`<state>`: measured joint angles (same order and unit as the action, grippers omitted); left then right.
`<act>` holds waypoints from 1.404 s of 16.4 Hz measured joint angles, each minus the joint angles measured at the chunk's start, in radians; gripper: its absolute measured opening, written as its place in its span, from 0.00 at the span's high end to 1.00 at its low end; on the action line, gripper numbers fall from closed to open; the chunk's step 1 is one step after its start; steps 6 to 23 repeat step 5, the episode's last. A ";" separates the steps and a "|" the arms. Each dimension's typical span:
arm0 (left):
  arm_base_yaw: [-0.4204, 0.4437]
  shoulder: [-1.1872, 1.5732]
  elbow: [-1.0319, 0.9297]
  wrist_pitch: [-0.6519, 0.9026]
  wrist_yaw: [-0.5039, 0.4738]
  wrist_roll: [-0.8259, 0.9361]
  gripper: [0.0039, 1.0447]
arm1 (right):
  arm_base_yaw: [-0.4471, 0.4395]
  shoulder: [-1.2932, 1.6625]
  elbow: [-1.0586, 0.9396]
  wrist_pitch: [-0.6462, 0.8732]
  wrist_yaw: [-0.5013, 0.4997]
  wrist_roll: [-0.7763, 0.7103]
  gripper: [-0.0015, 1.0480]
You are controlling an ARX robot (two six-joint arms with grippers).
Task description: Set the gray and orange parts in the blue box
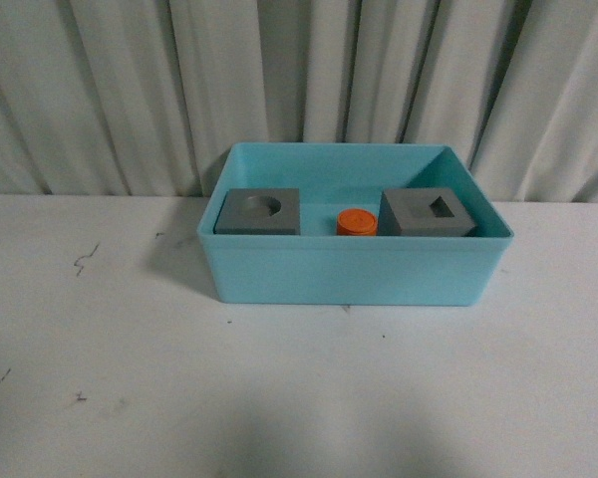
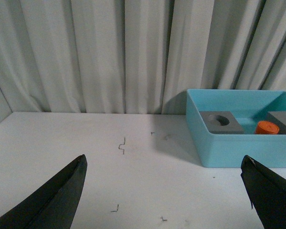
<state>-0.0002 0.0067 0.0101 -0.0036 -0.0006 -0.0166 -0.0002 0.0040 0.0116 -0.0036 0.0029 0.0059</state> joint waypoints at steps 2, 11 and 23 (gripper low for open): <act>0.000 0.000 0.000 0.000 0.000 0.000 0.06 | 0.000 0.000 0.000 0.000 0.000 0.000 0.06; 0.000 0.000 0.000 0.000 0.000 0.000 0.06 | 0.000 0.000 0.000 0.000 0.000 0.000 0.06; 0.000 0.000 0.000 0.000 0.000 0.000 0.06 | 0.000 0.000 0.000 0.000 0.000 0.000 0.06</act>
